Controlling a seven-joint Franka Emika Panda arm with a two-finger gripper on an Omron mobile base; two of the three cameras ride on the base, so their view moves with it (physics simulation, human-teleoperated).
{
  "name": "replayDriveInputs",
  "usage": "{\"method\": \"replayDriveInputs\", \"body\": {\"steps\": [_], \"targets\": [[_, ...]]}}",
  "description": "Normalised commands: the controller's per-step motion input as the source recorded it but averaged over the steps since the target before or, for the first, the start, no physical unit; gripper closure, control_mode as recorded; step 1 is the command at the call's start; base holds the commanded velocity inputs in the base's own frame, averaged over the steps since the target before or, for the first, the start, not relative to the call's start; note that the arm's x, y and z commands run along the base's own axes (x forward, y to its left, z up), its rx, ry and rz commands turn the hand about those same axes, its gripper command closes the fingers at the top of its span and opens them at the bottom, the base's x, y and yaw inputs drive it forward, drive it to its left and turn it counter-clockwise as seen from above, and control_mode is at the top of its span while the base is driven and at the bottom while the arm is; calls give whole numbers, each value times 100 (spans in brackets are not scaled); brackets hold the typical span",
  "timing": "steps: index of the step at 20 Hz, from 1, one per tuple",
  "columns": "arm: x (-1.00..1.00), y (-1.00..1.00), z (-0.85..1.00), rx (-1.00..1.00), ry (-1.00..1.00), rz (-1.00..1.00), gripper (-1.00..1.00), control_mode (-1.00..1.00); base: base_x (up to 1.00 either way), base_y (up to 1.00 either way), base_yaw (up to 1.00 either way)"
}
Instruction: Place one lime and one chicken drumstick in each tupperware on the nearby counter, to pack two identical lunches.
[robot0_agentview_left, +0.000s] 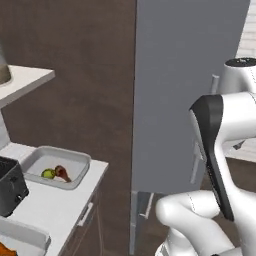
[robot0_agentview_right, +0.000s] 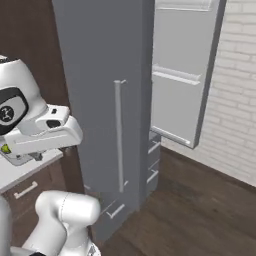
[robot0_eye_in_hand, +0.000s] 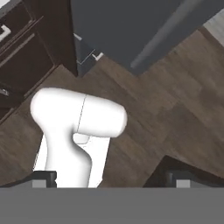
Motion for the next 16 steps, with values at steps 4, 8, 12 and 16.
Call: {"method": "replayDriveInputs", "body": {"steps": [4, 8, 12, 16], "targets": [[0, 0, 0, 0, 0, 0, -100, 100, 28, -8, -78], [0, 0, 0, 0, 0, 0, -100, 100, 30, -29, -75], [0, 0, 0, 0, 0, 0, -100, 100, 45, -35, -69], [0, 0, 0, 0, 0, 0, -100, 100, 80, -82, -44]]}}
